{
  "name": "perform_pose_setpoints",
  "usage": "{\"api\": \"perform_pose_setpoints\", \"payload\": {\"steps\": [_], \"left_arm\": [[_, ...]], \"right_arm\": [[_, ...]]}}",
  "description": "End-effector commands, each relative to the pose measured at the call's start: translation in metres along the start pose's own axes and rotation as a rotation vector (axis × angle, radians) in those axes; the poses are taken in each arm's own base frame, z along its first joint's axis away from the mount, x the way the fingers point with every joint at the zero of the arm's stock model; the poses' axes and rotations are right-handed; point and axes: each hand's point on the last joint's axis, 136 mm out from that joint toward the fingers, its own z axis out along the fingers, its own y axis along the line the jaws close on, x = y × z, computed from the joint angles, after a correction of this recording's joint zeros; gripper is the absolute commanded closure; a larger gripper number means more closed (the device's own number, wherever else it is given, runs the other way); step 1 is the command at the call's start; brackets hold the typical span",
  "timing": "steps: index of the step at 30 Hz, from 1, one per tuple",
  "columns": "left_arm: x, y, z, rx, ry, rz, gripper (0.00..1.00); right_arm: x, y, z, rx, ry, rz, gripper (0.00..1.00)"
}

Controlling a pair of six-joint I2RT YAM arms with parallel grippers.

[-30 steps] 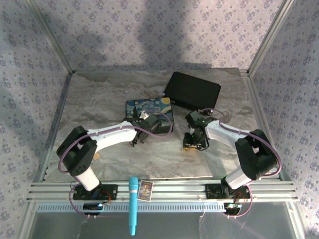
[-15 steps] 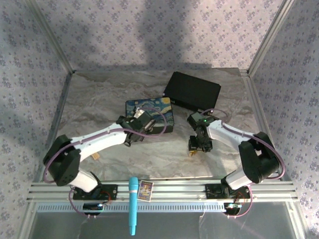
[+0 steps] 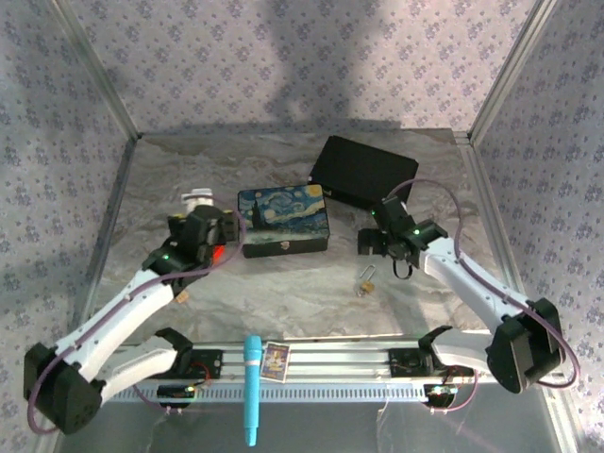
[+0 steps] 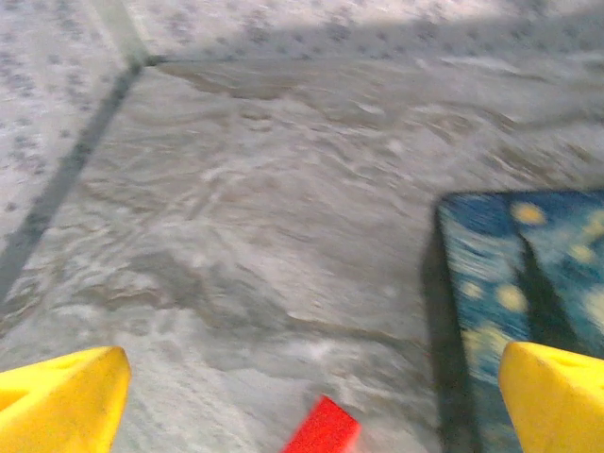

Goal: Unlock a padlock with a key

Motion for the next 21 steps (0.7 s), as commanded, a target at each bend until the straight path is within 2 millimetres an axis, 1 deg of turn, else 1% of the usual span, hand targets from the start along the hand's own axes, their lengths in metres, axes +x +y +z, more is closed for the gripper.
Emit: {"api": "perform_pose_setpoints", "payload": {"steps": [1, 3, 5, 6, 8, 10, 13, 15, 18, 19, 21], "left_arm": [[-0.011, 0.017, 0.009, -0.013, -0.074, -0.05, 0.0], [-0.005, 0.027, 0.017, -0.039, -0.061, -0.023, 0.0], [0.001, 0.042, 0.026, -0.126, -0.079, -0.008, 0.0], [0.005, 0.052, 0.029, -0.183, -0.09, -0.006, 0.0], [0.011, 0.06, 0.038, -0.215, -0.131, -0.003, 0.0], [0.023, 0.073, 0.051, -0.234, -0.152, -0.025, 0.0], [0.038, 0.094, 0.068, -0.277, -0.169, -0.055, 0.0], [0.052, 0.106, 0.08, -0.287, -0.114, -0.088, 0.0], [0.062, 0.109, 0.095, -0.277, -0.104, -0.091, 0.0], [0.06, 0.106, 0.098, -0.257, -0.099, -0.083, 0.0], [0.058, 0.105, 0.104, -0.234, -0.107, -0.095, 0.0]], "right_arm": [[-0.052, -0.024, -0.012, 0.13, -0.292, -0.01, 0.01], [-0.057, -0.039, -0.009, 0.197, -0.381, -0.004, 0.01], [-0.057, -0.055, -0.001, 0.238, -0.427, 0.008, 0.01], [-0.054, -0.059, 0.008, 0.238, -0.424, -0.023, 0.01], [-0.051, -0.071, 0.022, 0.244, -0.409, -0.055, 0.01], [-0.047, -0.09, 0.032, 0.3, -0.397, -0.035, 0.01], [-0.041, -0.102, 0.045, 0.286, -0.449, -0.029, 0.02], [-0.036, -0.11, 0.051, 0.257, -0.506, 0.019, 0.02], [-0.032, -0.126, 0.057, 0.245, -0.527, 0.077, 0.02], [-0.032, -0.131, 0.059, 0.26, -0.525, 0.085, 0.02], [-0.035, -0.135, 0.06, 0.263, -0.533, 0.088, 0.02]]}}
